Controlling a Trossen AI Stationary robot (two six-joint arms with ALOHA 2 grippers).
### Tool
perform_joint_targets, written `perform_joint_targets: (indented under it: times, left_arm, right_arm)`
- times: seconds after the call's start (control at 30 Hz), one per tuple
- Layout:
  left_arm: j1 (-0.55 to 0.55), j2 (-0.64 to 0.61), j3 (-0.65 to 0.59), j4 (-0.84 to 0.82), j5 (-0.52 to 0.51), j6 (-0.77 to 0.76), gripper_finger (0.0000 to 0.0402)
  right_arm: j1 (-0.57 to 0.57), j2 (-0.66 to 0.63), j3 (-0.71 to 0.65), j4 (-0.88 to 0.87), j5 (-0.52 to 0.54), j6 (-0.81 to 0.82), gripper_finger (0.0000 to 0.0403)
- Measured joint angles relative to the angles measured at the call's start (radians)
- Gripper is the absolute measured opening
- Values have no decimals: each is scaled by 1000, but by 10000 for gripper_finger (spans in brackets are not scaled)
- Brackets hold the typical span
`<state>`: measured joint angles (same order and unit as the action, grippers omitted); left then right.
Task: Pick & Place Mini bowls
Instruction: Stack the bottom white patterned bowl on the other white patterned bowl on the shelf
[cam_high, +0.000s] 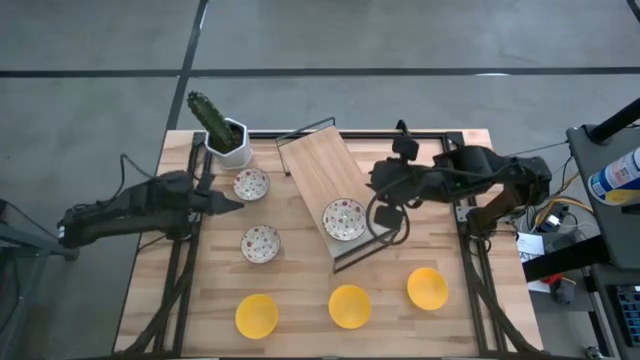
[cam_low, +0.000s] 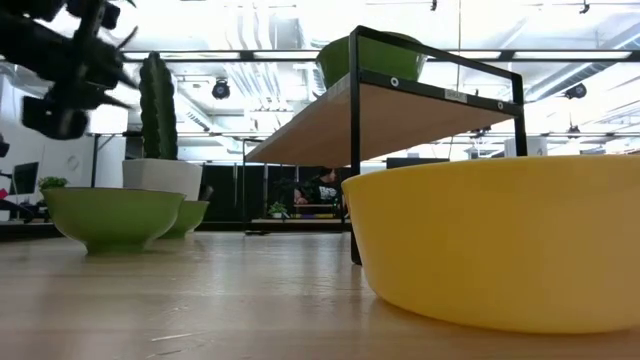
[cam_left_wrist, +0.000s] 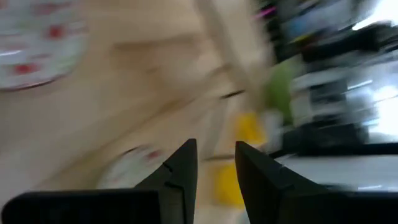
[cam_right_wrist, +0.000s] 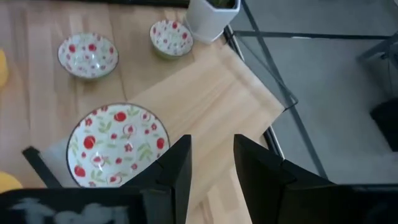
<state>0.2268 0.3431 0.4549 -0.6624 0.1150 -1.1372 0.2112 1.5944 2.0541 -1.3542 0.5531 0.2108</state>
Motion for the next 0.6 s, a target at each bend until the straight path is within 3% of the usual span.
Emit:
perform_joint_targets:
  times: [0.2, 0.6]
  left_arm:
    - [-1, 195, 153, -216, 1, 149, 101]
    - [-25, 531, 235, -211, 27, 298, 101]
  right_arm:
    - [-20, 3, 0, 16, 1, -1, 113]
    - [-26, 35, -1, 67, -4, -8, 95]
